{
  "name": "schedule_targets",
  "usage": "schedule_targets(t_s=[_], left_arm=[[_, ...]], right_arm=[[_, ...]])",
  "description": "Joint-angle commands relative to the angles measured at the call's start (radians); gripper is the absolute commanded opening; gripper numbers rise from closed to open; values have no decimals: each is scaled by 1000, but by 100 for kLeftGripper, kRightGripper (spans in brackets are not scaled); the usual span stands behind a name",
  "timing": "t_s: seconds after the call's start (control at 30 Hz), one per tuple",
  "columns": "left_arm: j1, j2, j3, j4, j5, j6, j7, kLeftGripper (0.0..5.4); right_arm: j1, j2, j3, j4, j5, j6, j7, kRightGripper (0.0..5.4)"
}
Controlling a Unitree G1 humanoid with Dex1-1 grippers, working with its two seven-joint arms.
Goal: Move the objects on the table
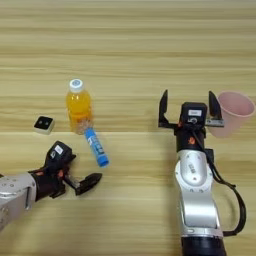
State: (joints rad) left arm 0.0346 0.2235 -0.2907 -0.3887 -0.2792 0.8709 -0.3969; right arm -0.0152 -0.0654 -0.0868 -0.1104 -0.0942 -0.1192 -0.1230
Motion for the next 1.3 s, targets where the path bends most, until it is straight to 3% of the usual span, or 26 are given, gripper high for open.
schedule_targets(t_s=[0.03, 0.27, 0.47, 0.87, 1.07, 1.23, 1.3], left_arm=[[-38, -34, -26, 35, -15, 49, 8, 540], [-98, -108, -76, 213, 27, 23, 44, 540], [-116, -128, -113, 289, 49, 4, 51, 540], [-139, -139, -54, 402, 91, -54, 124, 540], [-145, -151, -46, 434, 101, -88, 149, 540], [-138, -164, -50, 433, 109, -98, 152, 540], [-136, -170, -51, 434, 112, -101, 153, 540]], right_arm=[[-20, 3, 1, 9, -3, 5, -3, 538], [-24, 12, 6, 3, -10, 7, -12, 538], [-22, 17, 10, -9, -14, 12, -18, 538], [-23, 23, 23, -10, -17, 18, -16, 538], [-29, 15, 112, 104, -26, 132, 80, 538], [-26, 10, 128, 130, 72, 252, 216, 538], [-29, -6, 136, 144, 72, 279, 243, 538]])
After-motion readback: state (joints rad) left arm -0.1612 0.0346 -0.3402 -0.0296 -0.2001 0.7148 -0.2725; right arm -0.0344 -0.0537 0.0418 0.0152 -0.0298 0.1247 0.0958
